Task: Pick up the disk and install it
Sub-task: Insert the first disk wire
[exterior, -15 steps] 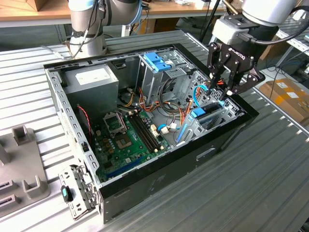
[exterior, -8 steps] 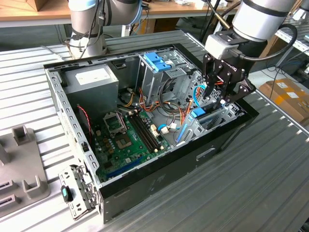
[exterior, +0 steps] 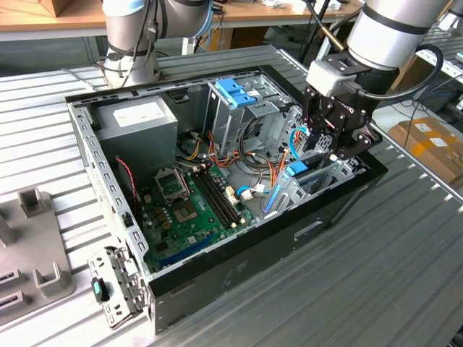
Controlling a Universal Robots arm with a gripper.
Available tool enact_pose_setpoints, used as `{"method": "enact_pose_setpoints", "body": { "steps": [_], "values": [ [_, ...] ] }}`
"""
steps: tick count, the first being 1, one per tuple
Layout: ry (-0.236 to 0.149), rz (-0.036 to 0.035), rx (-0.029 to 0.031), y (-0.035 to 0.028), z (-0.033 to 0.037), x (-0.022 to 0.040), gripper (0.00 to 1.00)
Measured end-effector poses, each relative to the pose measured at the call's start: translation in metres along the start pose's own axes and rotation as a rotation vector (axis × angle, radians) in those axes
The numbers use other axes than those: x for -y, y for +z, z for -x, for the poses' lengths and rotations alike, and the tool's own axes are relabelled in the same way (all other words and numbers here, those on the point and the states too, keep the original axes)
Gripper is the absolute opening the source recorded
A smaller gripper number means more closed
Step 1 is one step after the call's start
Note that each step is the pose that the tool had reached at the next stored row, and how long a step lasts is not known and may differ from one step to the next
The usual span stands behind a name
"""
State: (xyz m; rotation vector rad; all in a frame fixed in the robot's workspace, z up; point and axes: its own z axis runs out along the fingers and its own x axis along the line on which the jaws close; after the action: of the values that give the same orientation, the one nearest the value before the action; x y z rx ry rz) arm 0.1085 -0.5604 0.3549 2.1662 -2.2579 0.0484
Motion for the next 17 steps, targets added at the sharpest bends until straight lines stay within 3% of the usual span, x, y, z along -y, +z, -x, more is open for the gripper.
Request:
{"method": "enact_pose_setpoints", "body": {
  "steps": [12,17],
  "values": [
    [0.000,-0.0001,-0.0019,-0.0001,0.0000,0.0000,0.49],
    [0.000,-0.0001,-0.0021,-0.0097,-0.0003,0.0001,0.49]
  ]
}}
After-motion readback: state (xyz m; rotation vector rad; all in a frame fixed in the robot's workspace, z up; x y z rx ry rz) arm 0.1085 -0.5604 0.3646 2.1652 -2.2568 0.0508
